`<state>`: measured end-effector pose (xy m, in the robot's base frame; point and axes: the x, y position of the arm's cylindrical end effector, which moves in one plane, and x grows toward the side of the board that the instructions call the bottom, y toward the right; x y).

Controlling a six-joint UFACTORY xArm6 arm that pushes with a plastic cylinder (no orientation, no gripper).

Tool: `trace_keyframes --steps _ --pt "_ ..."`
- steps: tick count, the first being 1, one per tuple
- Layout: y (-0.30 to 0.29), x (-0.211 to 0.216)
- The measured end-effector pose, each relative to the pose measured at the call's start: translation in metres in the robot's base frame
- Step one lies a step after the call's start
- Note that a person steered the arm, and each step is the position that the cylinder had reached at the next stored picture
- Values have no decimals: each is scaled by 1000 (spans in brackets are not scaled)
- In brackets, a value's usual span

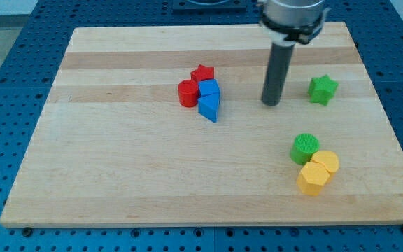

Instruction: Place your arm to the bottom left of the green circle

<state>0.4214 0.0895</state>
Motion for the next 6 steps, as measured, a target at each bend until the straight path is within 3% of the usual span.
trace_keyframes --steps 3,6 --pt "-34 101" --pt "-7 118"
